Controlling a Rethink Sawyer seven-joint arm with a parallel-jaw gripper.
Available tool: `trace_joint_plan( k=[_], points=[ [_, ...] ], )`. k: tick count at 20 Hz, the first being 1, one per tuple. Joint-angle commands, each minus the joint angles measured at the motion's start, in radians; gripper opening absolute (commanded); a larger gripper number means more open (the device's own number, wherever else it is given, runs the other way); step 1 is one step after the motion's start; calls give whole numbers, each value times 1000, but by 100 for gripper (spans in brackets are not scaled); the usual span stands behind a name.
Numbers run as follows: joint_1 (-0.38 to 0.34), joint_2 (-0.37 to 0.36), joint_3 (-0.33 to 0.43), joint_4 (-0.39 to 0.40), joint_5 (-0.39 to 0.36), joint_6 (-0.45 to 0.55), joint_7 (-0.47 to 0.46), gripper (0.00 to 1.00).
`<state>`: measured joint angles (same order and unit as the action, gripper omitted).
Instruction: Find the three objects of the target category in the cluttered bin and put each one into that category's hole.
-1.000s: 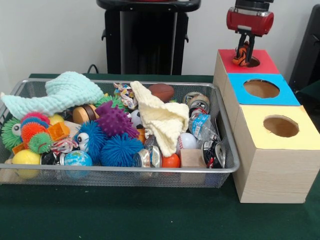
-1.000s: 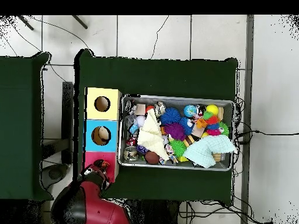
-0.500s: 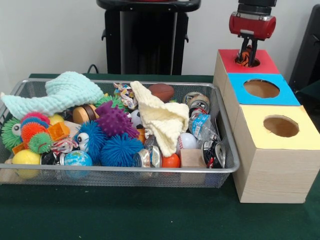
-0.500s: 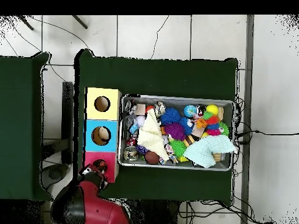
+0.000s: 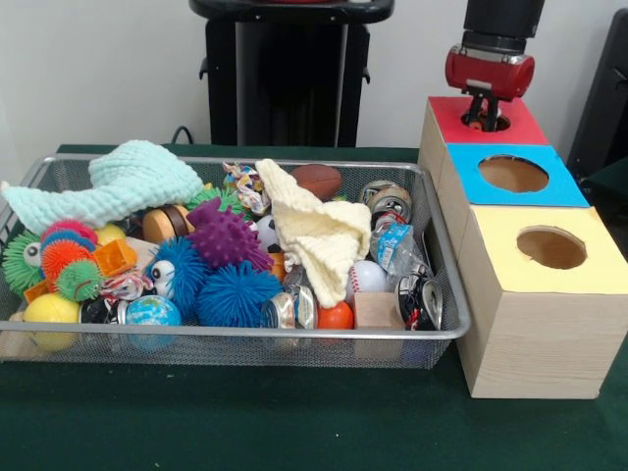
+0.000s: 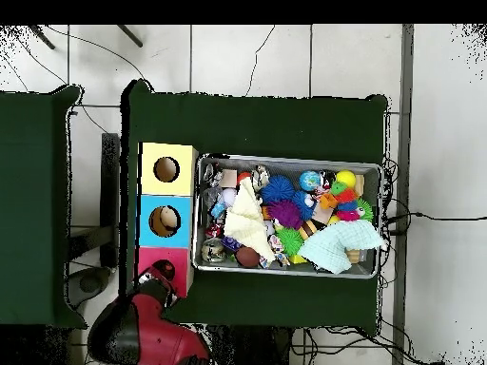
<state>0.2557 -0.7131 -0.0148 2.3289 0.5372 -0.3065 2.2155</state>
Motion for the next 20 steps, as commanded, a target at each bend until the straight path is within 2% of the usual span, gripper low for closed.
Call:
trace_joint_plan(
  k=[1, 5, 6, 9, 16, 20],
  points=[
    [-15, 114, 95, -40, -5, -3, 246, 0],
    [-15, 110, 86, -42, -14, -20, 241, 0],
    [-4, 112, 74, -45, -15, -42, 241, 100],
    [7, 110, 67, -44, -5, -48, 246, 100],
    [-8, 58, 83, -25, 7, 15, 251, 100],
    [4, -17, 57, -8, 31, 94, 221, 100]
  ],
)
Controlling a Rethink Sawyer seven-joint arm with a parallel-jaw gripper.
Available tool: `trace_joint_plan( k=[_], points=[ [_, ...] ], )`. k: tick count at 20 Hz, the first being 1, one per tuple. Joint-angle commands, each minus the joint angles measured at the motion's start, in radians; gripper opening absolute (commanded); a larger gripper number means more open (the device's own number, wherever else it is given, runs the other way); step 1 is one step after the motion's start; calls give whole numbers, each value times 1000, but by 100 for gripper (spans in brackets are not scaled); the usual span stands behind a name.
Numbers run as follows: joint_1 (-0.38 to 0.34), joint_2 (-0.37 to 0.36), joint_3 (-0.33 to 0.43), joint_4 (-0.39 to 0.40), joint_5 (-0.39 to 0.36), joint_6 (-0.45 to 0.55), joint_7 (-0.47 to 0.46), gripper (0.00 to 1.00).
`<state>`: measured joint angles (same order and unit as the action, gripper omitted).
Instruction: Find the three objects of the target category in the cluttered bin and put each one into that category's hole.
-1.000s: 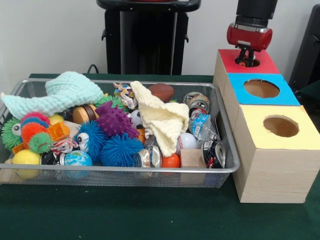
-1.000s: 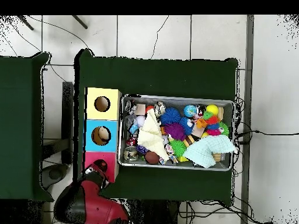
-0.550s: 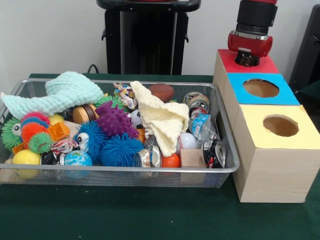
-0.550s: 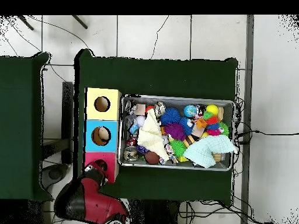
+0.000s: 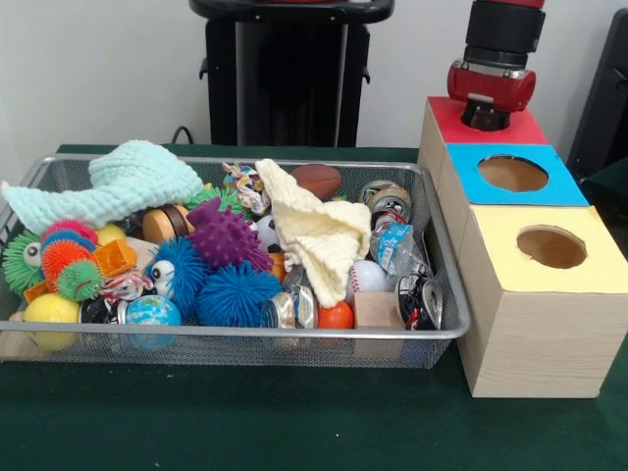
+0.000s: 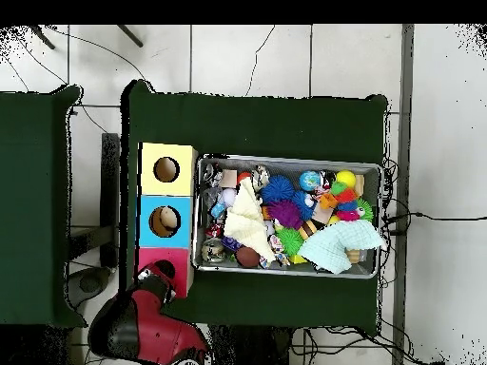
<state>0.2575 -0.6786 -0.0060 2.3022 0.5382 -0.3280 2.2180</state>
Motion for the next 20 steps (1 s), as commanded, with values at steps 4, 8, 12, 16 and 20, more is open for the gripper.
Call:
trace_joint_plan(
  k=[4, 8, 12, 16, 20],
  points=[
    [53, -125, -39, 11, 64, 230, 147, 100],
    [166, -116, -183, -46, 116, 326, 98, 0],
    [184, -134, -225, -73, 85, 384, 120, 0],
    [202, -159, -282, -105, 45, 472, 123, 0],
    [197, -250, -380, -180, -48, 683, 100, 0]
  ],
)
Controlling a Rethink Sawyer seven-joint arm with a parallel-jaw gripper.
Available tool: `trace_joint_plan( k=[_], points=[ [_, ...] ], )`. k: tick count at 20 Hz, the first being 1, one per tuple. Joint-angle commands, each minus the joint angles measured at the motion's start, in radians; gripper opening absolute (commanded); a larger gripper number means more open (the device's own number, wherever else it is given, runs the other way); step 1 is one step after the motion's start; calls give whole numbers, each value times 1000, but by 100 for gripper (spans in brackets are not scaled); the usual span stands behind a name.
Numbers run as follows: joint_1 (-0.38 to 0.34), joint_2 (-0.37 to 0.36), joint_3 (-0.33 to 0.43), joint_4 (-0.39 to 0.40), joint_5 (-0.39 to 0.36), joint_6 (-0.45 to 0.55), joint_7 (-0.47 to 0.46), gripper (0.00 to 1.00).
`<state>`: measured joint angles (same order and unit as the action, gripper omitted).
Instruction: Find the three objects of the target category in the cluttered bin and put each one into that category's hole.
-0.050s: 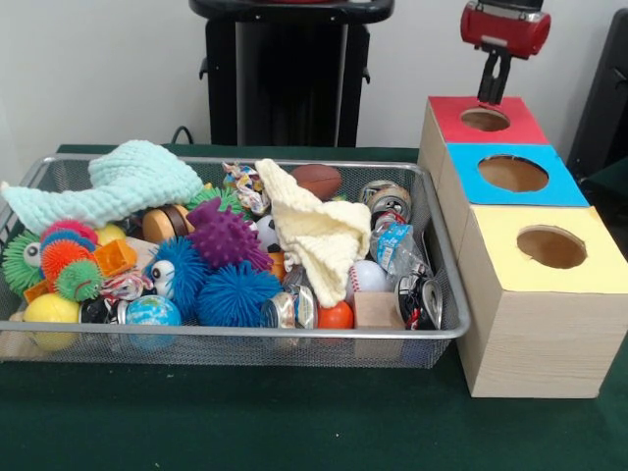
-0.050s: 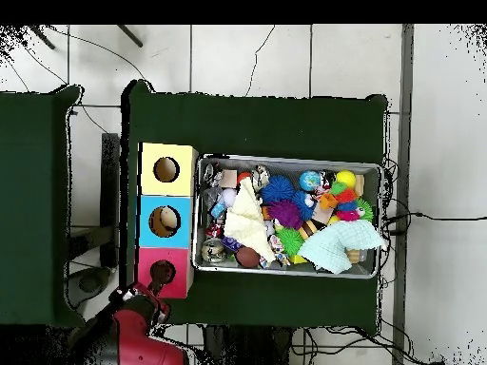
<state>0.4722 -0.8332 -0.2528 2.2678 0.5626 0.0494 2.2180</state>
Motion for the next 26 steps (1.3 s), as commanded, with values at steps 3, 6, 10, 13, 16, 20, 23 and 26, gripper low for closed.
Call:
trace_joint_plan(
  k=[3, 6, 10, 13, 16, 20, 23, 26],
  points=[
    [-84, -163, -122, -167, -119, 393, 64, 0],
    [-166, -207, -79, -157, -138, 434, 13, 0],
    [-288, -216, -3, -135, -170, 390, -80, 0],
    [-403, -200, 88, -126, -196, 347, -152, 0],
    [-496, -168, 167, -143, -231, 308, -179, 0],
    [-558, -80, 210, -208, -325, 242, -153, 0],
    [-604, -34, 234, -246, -396, 216, -155, 0],
    [-669, -14, 290, -253, -447, 196, -155, 0]
  ],
)
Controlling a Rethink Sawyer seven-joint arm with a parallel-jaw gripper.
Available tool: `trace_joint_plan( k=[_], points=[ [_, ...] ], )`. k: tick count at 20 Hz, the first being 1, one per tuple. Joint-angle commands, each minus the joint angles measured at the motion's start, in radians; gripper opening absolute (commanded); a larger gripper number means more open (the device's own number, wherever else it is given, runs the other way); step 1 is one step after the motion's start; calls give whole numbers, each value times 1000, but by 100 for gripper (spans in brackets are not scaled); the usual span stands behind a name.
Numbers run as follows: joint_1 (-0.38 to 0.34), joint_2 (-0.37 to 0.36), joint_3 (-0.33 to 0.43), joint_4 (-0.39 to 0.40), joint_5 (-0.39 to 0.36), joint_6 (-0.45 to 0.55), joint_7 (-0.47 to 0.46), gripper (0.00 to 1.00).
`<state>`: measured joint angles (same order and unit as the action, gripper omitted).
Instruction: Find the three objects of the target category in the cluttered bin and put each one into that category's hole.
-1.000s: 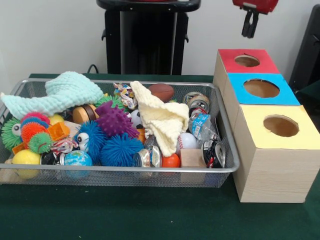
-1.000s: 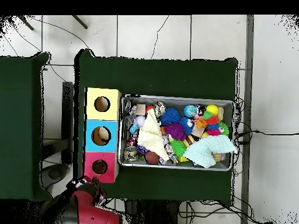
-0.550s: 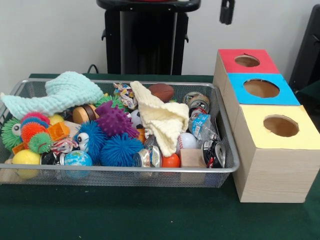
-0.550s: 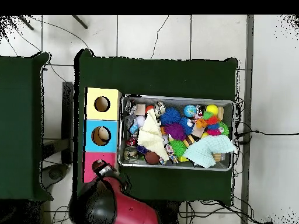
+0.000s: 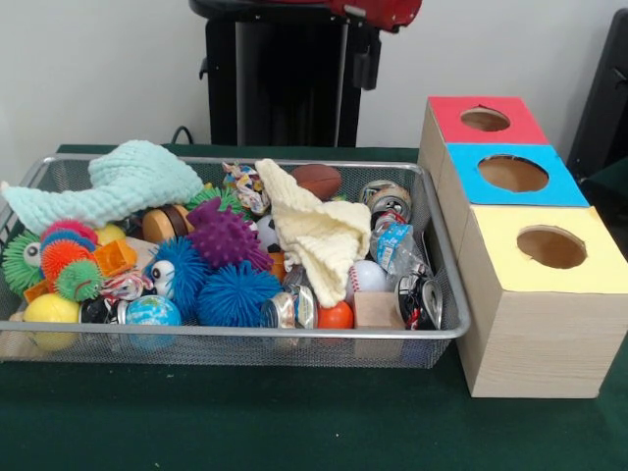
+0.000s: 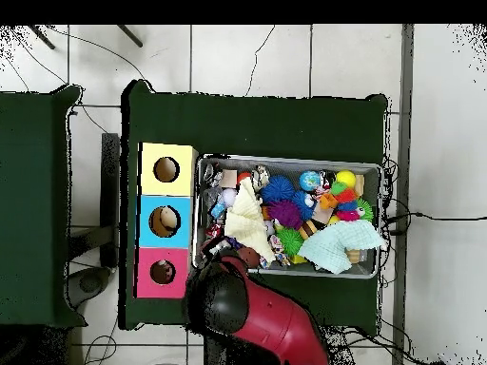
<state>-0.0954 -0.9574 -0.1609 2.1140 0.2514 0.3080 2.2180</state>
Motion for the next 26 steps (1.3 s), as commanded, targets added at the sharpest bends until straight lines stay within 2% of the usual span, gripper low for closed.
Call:
trace_joint_plan(
  k=[1, 6, 12, 18, 26],
  points=[
    [-122, 115, 217, -96, -147, -70, -154, 0],
    [-206, 110, 293, -93, -220, -80, -129, 0],
    [-327, 103, 392, -105, -287, -30, -154, 0],
    [-417, 103, 460, -136, -344, 9, -160, 0],
    [-491, 138, 519, -147, -414, -18, -135, 0]
  ],
)
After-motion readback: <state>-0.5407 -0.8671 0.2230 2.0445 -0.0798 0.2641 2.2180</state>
